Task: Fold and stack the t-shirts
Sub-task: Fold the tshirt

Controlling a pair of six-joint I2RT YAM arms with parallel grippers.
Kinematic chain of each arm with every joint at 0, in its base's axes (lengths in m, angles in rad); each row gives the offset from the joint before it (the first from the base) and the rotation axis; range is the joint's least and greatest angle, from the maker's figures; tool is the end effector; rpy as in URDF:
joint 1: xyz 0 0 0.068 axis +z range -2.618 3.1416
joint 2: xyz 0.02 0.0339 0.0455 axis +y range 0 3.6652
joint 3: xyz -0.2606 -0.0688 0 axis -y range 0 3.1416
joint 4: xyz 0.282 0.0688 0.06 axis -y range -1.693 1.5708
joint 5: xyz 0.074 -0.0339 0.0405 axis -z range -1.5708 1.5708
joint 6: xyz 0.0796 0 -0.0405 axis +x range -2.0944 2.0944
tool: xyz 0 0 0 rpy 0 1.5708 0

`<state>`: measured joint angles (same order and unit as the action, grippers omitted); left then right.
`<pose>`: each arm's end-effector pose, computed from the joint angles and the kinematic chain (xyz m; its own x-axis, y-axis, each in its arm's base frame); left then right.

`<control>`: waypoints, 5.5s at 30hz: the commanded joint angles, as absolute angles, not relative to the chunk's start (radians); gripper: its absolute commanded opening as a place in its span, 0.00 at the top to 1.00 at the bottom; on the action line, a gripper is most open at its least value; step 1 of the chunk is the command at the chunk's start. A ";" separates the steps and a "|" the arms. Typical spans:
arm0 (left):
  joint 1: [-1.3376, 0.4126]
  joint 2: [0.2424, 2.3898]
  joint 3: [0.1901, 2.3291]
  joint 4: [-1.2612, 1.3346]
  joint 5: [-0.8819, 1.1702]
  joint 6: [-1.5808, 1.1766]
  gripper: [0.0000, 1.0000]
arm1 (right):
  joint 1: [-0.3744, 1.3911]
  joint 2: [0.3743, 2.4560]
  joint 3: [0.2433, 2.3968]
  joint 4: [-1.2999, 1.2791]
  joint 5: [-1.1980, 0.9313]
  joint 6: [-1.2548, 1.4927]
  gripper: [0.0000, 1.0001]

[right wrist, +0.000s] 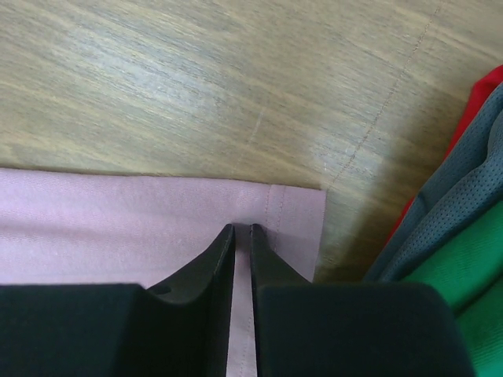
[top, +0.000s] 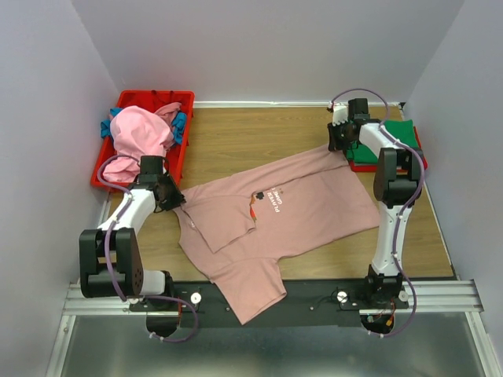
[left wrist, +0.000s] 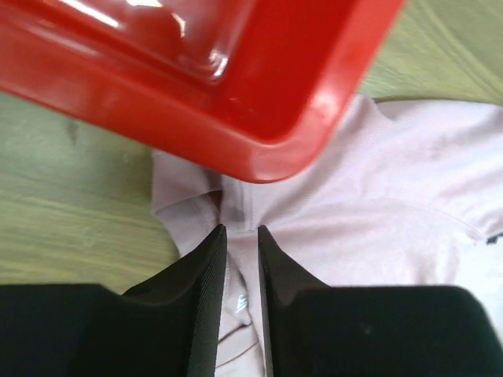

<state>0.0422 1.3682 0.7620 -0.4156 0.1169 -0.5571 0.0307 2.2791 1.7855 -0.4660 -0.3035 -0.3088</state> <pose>0.3135 0.0039 0.1268 -0.7334 -0.5566 -0.3903 -0.4346 0.8254 -0.3604 0.5514 0.0407 0.1078 -0.7189 -0.3122 -0.6211 -0.4400 0.8961 0.0588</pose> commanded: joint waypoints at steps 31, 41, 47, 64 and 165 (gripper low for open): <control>-0.958 0.724 0.721 -0.347 0.333 -0.588 0.28 | -0.083 1.471 1.155 -0.750 -0.854 -0.632 0.21; -1.557 0.948 0.736 -0.498 0.042 -0.781 0.29 | -0.132 1.497 1.115 -0.736 -0.848 -0.630 0.21; -1.710 1.170 0.799 -0.600 -0.066 -0.854 0.32 | -0.135 1.511 1.097 -0.730 -0.848 -0.632 0.21; -1.801 1.463 0.867 -0.759 -0.103 -0.897 0.51 | -0.135 1.540 1.083 -0.729 -0.857 -0.635 0.21; -1.615 1.088 0.845 -0.785 -0.275 -1.014 1.00 | -0.322 1.649 1.138 -1.045 -0.377 -0.985 0.37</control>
